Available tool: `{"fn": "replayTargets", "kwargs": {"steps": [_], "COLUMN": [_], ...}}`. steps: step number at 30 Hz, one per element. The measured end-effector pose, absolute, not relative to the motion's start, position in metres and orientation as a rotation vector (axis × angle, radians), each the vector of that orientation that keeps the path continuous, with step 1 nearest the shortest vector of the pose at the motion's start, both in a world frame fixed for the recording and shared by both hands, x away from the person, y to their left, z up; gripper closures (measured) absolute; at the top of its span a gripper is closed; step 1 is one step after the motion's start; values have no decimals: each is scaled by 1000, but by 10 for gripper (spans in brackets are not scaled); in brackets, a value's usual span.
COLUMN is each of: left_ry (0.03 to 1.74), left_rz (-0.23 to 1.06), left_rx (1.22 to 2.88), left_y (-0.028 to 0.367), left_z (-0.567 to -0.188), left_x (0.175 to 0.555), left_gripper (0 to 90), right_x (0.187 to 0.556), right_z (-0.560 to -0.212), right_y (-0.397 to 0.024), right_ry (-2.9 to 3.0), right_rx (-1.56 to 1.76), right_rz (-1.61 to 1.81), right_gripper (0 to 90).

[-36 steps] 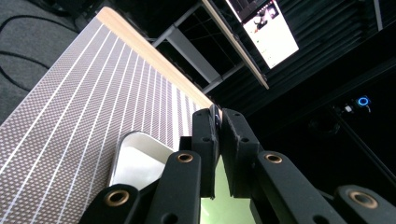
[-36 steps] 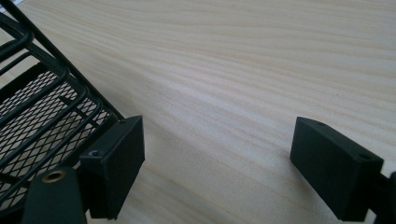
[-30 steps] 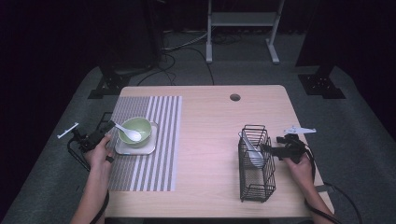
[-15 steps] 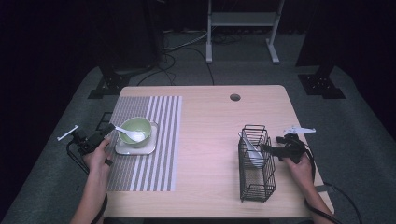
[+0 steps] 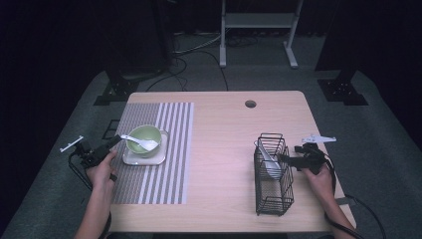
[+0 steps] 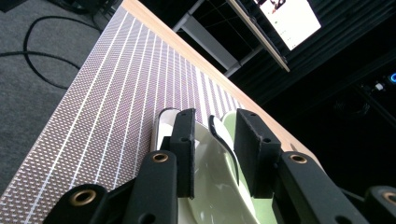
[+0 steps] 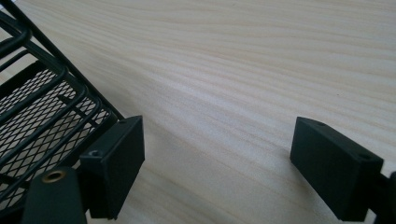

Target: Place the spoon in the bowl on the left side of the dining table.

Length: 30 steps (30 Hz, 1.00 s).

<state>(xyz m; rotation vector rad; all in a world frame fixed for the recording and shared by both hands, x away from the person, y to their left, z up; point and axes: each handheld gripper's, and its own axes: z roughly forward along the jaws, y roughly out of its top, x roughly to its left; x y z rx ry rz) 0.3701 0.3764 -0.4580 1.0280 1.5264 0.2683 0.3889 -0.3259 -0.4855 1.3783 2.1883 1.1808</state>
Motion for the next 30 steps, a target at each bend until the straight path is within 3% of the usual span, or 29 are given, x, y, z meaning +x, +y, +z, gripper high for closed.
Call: {"fn": "replayTargets", "kwargs": {"steps": [12, 30], "left_ry": [1473, 1450], "left_rz": [311, 327], "left_rx": [1088, 1156], "left_y": [370, 360], "left_z": [-439, -432], "left_x": [357, 345], "left_gripper": [631, 463], "right_x": [389, 388], "right_z": [-485, -485], "right_y": [-326, -326], "right_ry": [2185, 2184], "right_rx": [1373, 1377], "right_rz": [1176, 1182], "right_gripper": [167, 167]}}
